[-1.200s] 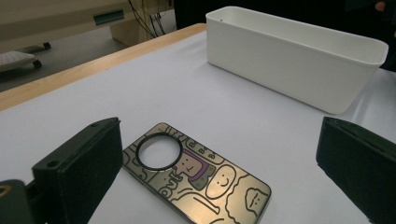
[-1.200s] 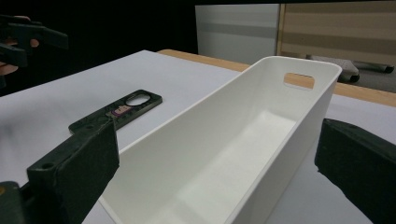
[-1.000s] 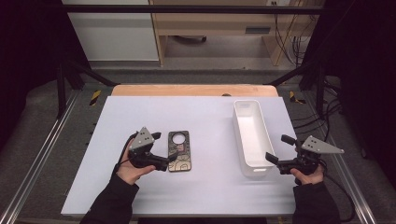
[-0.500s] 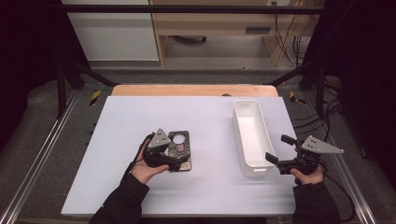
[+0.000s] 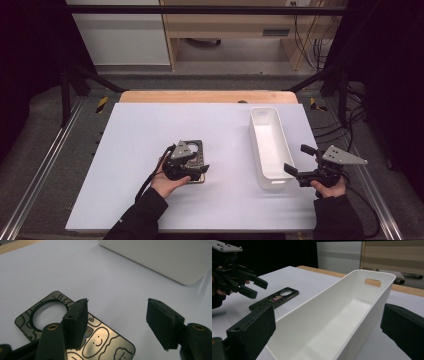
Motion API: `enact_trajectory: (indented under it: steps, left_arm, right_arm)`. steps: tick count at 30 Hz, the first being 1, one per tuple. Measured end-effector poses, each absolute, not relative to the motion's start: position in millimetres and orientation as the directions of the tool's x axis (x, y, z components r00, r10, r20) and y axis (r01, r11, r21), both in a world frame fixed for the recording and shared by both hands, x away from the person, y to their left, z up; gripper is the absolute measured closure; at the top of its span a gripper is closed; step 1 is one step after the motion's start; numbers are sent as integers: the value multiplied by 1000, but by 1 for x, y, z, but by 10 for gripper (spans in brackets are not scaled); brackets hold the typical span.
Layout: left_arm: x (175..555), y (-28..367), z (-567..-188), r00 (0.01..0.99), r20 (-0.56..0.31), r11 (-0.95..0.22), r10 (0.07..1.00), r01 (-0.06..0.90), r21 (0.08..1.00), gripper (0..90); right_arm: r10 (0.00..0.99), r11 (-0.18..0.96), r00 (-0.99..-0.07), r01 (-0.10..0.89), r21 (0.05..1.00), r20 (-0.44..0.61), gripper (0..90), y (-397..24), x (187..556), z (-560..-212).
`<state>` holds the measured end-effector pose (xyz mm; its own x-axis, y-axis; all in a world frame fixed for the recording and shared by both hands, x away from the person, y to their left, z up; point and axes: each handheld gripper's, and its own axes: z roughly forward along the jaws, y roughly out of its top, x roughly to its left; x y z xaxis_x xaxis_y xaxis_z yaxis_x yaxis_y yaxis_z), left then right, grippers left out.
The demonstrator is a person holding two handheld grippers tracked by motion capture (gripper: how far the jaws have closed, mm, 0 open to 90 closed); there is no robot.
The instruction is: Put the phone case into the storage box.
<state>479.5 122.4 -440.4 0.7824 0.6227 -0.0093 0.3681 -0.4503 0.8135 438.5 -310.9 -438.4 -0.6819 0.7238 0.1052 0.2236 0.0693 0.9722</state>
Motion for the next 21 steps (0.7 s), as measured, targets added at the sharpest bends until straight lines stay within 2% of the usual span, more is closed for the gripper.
enact_trajectory:
  steps: [3,4,13,21]
  left_arm:
    - [479,119,-443,790,-13,-464,613,373,803,440]
    - [479,118,-444,790,-9,-471,613,374,799,440]
    - [480,110,-452,795,-3,-510,607,393,765,637]
    - [481,104,-459,803,-2,-540,596,402,739,751]
  right_arm:
    - [723,69,-682,226,972,108,5,-311,438,-438]
    - [723,69,-682,226,972,108,5,-311,438,-438]
    - [723,69,-683,226,972,107,5,-311,439,-439]
    - [720,71,-685,226,972,107,5,-310,439,-439]
